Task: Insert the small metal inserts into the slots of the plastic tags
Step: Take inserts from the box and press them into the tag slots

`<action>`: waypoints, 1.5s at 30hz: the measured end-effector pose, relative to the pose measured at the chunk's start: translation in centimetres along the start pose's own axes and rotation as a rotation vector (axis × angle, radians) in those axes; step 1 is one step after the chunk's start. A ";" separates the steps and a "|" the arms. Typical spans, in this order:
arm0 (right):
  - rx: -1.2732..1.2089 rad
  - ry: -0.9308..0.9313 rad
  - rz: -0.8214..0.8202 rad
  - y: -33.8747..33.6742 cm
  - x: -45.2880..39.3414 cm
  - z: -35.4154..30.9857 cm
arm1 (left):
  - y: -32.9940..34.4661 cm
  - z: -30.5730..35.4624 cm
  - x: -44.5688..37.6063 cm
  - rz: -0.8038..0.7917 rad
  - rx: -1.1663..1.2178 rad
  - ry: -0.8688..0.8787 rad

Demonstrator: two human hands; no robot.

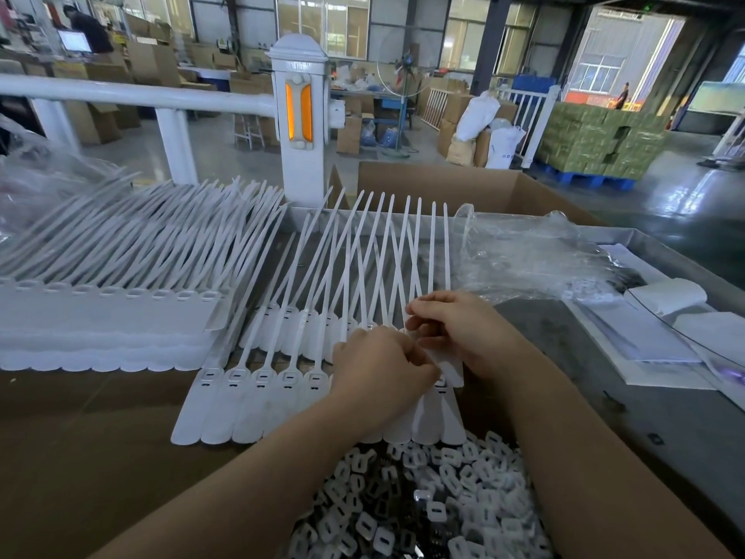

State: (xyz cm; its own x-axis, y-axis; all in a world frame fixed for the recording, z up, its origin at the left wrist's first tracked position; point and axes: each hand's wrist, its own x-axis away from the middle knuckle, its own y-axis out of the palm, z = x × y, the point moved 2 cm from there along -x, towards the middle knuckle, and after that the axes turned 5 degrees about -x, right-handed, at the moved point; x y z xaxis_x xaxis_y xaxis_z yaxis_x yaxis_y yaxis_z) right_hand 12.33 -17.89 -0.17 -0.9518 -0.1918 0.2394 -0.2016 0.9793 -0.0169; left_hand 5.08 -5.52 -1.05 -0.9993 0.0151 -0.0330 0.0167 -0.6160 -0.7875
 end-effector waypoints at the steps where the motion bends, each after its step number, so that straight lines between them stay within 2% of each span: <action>1: 0.008 -0.004 0.000 0.0 0.0 0.0 | 0.0 0.0 0.0 0.023 -0.016 0.011; 8: 0.008 -0.001 -0.013 0.0 -0.1 -0.1 | 0.5 0.2 0.2 0.175 -0.203 0.167; 17: -0.009 0.006 0.000 0.0 0.2 0.0 | 0.0 0.9 0.9 0.192 -0.472 0.506; 25: -0.010 0.016 -0.010 0.0 0.4 -0.1 | -1.3 0.5 2.1 0.050 -0.699 0.763; 32: -0.009 -0.002 -0.019 0.0 0.4 -0.1 | -0.6 2.3 3.4 0.001 -0.957 0.787; 38: 0.010 -0.010 -0.009 0.0 0.2 0.0 | -0.6 1.7 3.0 -0.041 -0.915 0.751; 45: 0.017 0.000 0.013 0.0 0.1 0.0 | -1.7 -1.4 1.6 -0.201 -0.536 0.643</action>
State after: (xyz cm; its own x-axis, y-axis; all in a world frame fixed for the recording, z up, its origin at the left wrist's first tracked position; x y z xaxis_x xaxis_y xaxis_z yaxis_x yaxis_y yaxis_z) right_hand 12.21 -17.91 -0.11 -0.9542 -0.1792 0.2394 -0.1933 0.9804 -0.0367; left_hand 3.48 -3.34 -0.58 -0.7754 0.6269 -0.0762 0.0162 -0.1009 -0.9948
